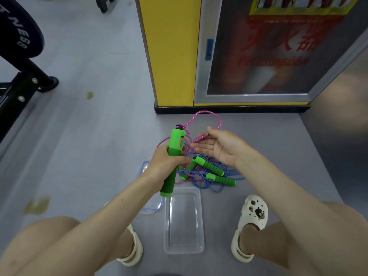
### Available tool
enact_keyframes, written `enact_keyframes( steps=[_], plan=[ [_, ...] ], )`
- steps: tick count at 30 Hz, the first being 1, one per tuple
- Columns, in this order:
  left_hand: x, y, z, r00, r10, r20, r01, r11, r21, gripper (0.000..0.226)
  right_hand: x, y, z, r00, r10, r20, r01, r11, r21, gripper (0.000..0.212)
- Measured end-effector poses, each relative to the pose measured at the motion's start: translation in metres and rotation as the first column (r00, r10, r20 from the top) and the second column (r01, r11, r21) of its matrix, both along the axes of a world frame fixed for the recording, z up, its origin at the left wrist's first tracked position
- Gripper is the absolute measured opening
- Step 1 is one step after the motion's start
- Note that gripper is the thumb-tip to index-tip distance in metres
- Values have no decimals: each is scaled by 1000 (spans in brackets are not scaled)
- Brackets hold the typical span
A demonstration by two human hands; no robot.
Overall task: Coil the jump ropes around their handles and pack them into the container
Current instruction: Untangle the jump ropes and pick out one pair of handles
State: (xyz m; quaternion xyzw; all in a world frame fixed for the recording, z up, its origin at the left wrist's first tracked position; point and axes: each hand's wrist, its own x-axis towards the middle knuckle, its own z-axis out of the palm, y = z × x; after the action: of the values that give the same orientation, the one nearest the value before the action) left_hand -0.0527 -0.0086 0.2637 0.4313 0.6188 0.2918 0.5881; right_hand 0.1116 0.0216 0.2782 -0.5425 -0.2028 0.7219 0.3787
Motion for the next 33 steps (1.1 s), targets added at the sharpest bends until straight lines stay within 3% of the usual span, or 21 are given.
enact_keyframes(
  steps=[2,5,8,11,13,16,18,20,22,24,27,29,33],
  plan=[
    [-1,0,1,995,77,70,-79,996,34,23,-3,-4,-7,966,146,212,-141,989,-38,37],
    [-3,3,7,972,155,175,-162,986,26,22,-13,-12,-18,689,465,555,-493,863,-112,25],
    [-3,7,16,923,231,307,-236,971,-21,21,-30,-20,-22,501,653,568,-742,662,-106,41],
    [-11,17,20,806,400,437,-373,916,-149,21,-33,-24,-31,236,669,705,-837,509,-202,17],
    [-27,29,20,706,528,473,-474,848,-238,20,-26,-24,-35,70,608,791,-824,482,-297,15],
    [-57,43,18,700,595,395,-544,803,-244,13,-13,-20,-37,-3,581,814,-767,521,-375,24],
    [-69,42,18,775,560,291,-531,828,-180,11,-6,-17,-38,19,542,840,-721,589,-364,26],
    [-71,36,18,842,490,225,-474,872,-125,10,-2,-14,-37,106,469,877,-675,682,-282,33],
    [-65,31,15,898,399,187,-388,917,-94,10,-1,-12,-32,324,407,854,-600,786,-147,34],
    [-58,26,11,942,303,147,-296,953,-63,12,-5,-10,-24,616,370,696,-471,881,-52,28],
    [-45,17,4,989,142,47,-143,989,23,15,-13,-8,-15,859,301,414,-306,950,-56,22],
    [-33,11,3,999,47,16,-48,997,67,16,-18,-7,-13,924,253,286,-245,967,-62,20],
    [-16,5,-2,994,-110,-11,111,990,84,14,-23,-5,-14,956,208,209,-216,976,19,18]
  ],
)
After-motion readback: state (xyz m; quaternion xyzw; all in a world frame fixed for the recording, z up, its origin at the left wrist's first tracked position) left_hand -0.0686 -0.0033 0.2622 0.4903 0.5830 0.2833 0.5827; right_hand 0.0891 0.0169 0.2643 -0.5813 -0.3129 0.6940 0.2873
